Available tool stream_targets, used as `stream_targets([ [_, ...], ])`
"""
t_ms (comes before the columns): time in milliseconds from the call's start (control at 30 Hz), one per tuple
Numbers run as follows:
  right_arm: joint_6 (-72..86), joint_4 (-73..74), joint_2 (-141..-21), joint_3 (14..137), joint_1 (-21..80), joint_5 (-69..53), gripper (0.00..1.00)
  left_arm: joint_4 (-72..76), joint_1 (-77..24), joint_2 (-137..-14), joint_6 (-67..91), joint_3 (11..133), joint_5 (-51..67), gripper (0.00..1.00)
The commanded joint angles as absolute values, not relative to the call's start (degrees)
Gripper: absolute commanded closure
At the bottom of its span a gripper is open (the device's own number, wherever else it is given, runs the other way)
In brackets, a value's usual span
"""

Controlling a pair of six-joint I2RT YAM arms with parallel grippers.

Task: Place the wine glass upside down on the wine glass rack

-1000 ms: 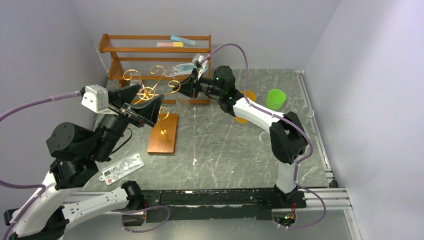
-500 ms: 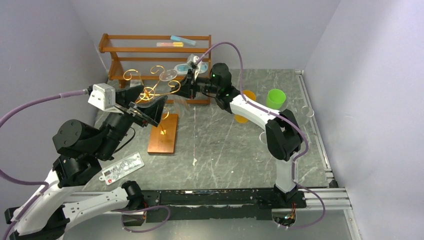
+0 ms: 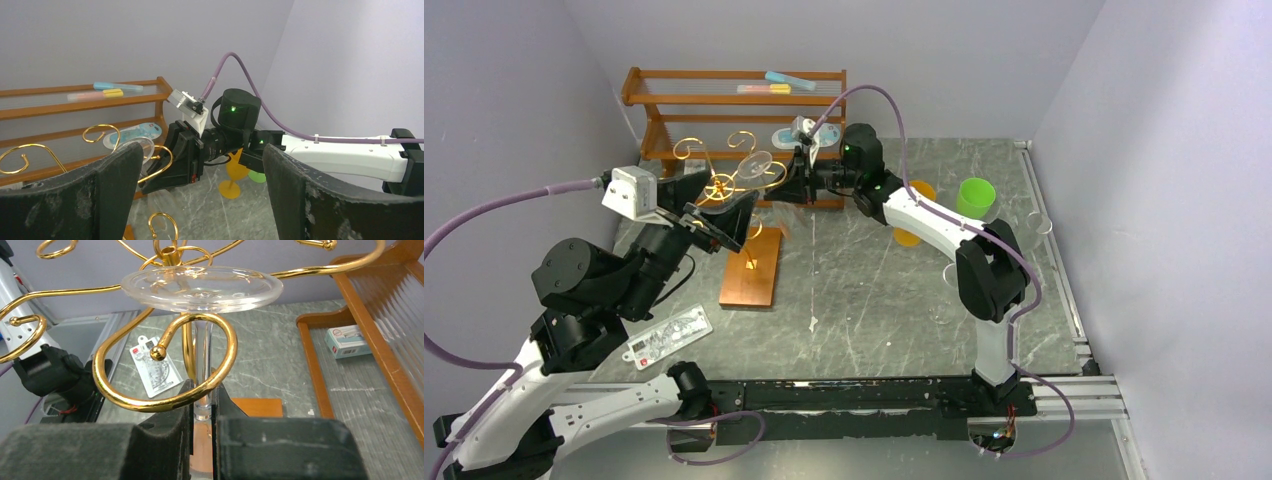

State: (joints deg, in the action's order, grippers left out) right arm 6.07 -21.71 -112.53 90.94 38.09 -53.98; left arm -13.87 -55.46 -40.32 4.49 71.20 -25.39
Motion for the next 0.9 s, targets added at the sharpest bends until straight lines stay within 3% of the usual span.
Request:
stream_targets([
  [0,5.2,-19.4,-113.0,93.6,38.1,-55.3,1.00,-15.0,-55.4,-40.7,4.4,71.9,-26.5,0.07],
  [467,6.3,-25.5,-108.1,86.4,38.2,-59.0,1.00,-15.3,-55.4,-41.0,4.9,71.8,-26.5,0.07],
  [867,9.4,-34.1,-102.1,78.7,38.1,-52.3,1.00,-15.4,-55.4,-40.5,5.7,71.4,-26.6,0.07],
])
